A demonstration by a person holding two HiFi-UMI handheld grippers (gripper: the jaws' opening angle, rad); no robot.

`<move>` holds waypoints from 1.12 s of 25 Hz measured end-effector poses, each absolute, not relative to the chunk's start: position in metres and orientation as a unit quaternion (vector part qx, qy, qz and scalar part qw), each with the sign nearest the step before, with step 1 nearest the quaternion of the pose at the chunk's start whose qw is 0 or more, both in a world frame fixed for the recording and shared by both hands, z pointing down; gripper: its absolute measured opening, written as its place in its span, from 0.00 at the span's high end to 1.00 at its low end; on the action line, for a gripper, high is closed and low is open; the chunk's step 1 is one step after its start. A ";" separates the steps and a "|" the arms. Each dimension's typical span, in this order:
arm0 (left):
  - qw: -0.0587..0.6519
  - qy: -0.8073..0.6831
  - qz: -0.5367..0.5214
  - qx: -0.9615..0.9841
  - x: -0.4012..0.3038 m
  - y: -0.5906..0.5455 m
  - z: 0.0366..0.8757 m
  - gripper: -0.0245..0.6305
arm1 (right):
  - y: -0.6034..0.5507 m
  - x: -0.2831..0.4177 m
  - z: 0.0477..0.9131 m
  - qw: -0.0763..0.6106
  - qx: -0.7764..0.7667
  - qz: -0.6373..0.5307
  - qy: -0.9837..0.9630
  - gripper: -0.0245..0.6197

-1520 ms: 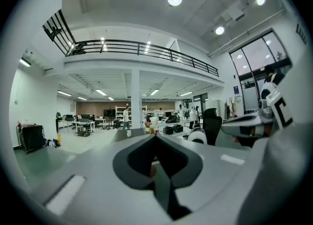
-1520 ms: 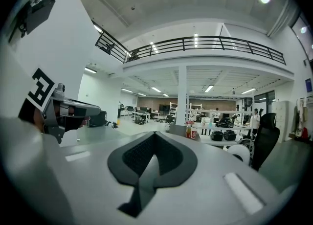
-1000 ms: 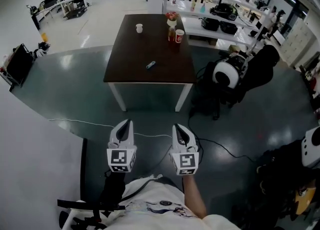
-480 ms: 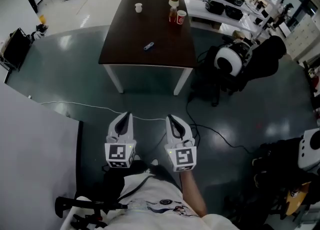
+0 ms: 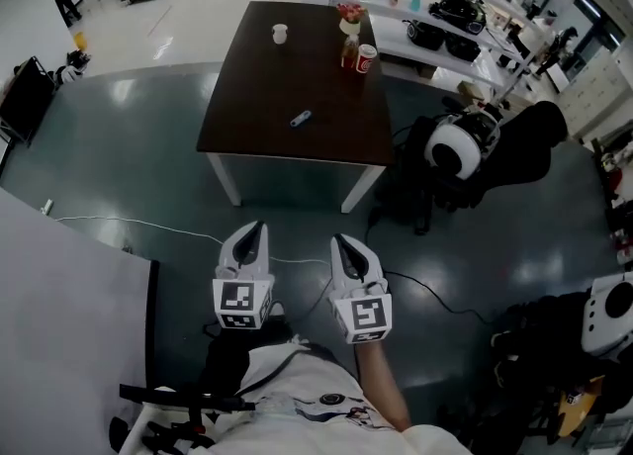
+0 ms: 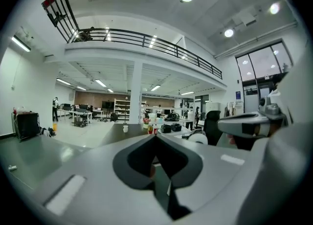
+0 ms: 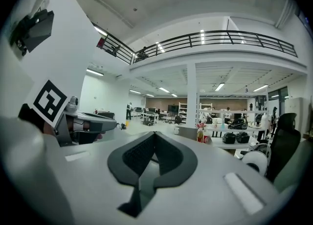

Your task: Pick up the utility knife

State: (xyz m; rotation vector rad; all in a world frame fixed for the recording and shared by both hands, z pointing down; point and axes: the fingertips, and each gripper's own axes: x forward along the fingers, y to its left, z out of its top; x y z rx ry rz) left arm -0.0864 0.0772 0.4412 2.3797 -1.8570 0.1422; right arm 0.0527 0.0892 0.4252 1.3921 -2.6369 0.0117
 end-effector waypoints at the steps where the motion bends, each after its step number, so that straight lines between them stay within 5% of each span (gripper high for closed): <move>1: 0.057 -0.610 0.046 0.789 -0.090 0.069 0.439 0.96 | 0.081 0.050 0.423 0.080 0.469 0.003 -0.880 0.96; 28: 0.078 -0.598 0.083 0.793 -0.123 -0.089 0.465 0.96 | -0.088 0.018 0.456 0.103 0.460 0.032 -0.881 0.96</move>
